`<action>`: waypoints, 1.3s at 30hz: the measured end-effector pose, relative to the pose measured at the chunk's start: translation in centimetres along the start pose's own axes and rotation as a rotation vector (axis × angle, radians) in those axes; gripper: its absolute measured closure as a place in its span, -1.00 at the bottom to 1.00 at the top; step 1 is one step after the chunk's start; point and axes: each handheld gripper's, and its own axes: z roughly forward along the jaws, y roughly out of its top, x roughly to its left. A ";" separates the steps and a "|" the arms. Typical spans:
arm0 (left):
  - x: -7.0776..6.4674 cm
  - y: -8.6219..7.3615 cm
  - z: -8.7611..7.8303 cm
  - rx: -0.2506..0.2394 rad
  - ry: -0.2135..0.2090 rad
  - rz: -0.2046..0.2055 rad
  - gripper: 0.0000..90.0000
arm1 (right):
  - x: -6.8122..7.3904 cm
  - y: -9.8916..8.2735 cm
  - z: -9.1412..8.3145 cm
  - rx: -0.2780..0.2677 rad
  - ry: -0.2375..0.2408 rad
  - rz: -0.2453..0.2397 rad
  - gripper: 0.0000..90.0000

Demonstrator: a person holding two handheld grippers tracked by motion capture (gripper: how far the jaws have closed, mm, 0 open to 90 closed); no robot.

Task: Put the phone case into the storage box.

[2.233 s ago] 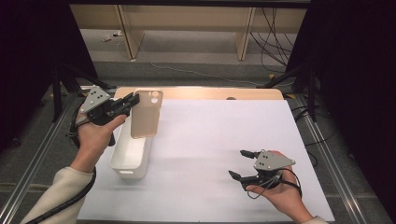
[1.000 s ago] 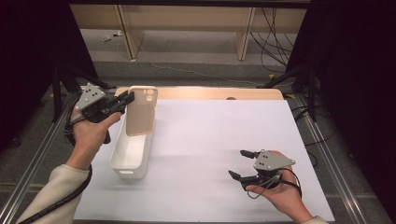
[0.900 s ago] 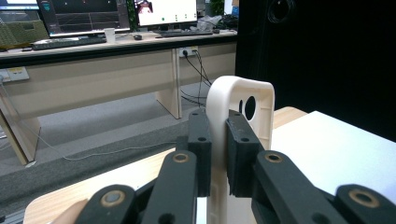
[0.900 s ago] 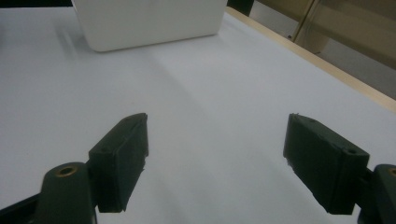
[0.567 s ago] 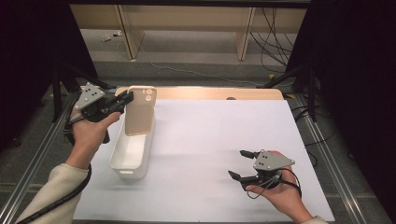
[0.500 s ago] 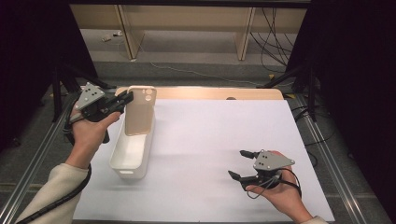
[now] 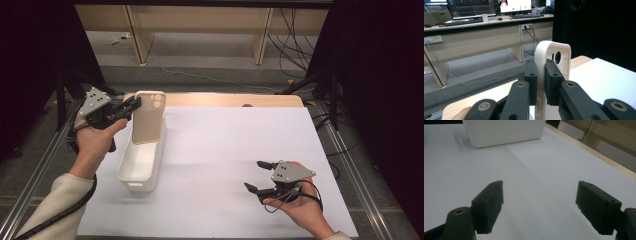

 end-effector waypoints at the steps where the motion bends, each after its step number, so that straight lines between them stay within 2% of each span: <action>1: 0.0 0.0 0.0 0.000 0.001 -0.002 0.82 | 0.0 0.0 0.0 0.001 0.000 0.000 -0.48; 39: 1.5 -0.4 0.7 0.005 0.018 0.002 0.82 | 0.0 0.0 0.0 0.001 0.001 0.000 -0.48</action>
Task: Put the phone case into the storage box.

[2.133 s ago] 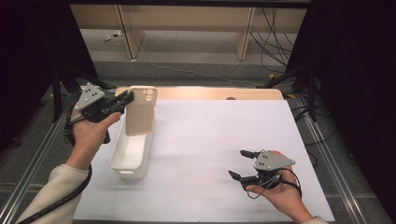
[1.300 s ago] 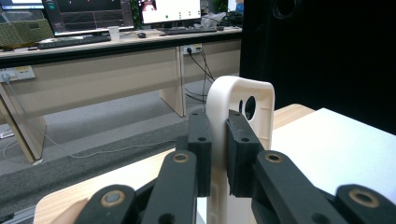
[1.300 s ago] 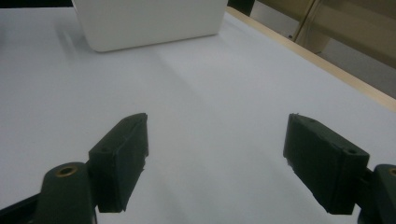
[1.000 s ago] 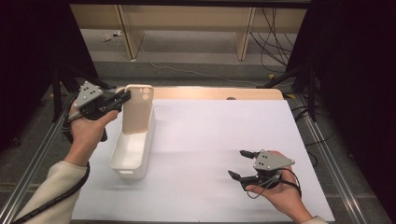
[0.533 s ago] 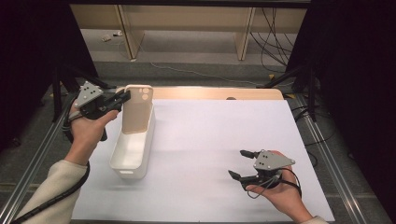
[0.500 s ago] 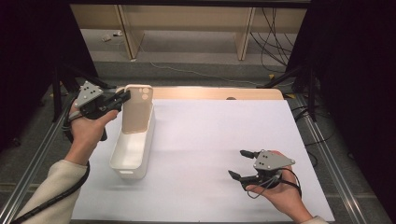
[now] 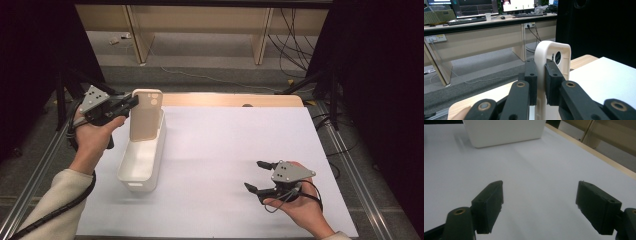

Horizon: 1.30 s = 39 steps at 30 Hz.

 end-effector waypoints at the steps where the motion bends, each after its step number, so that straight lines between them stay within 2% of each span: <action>1: 0.0 0.0 0.0 -0.001 0.000 0.000 0.82 | 0.0 0.0 0.0 -0.001 0.000 0.000 -0.48; 11: 0.5 0.1 0.3 -0.001 0.010 0.005 0.82 | 0.0 0.0 0.0 -0.002 -0.001 -0.002 -0.48; 13: 0.5 0.1 0.4 0.003 0.011 -0.010 0.82 | 0.0 0.0 0.0 -0.002 -0.001 -0.002 -0.48; 39: 1.3 -0.1 1.3 0.015 0.028 0.009 0.82 | 0.0 0.0 0.0 -0.003 0.003 -0.001 -0.48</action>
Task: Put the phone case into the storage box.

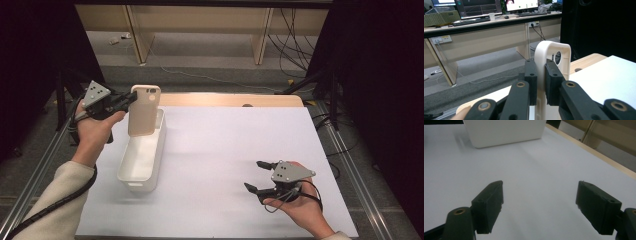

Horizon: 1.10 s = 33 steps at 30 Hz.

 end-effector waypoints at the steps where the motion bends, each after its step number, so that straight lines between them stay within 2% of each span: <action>1: 0.0 0.0 0.0 0.000 0.000 0.000 0.82 | 0.0 0.0 0.0 0.000 0.001 0.001 -0.48; 33: 0.7 0.2 1.4 0.007 0.007 0.013 0.82 | 0.0 0.0 0.0 -0.001 0.001 0.001 -0.48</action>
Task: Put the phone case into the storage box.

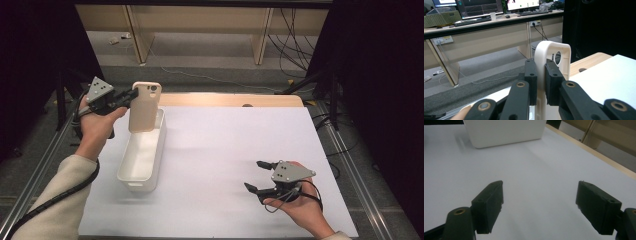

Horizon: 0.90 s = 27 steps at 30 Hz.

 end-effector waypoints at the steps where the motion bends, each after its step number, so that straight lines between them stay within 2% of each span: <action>1: 0.0 0.0 0.0 -0.001 0.000 -0.001 0.82 | 0.0 0.0 0.0 0.000 -0.001 -0.001 -0.48; 27: 0.2 0.0 0.6 0.002 0.001 0.006 0.82 | 0.0 0.0 0.0 -0.003 -0.003 0.000 -0.48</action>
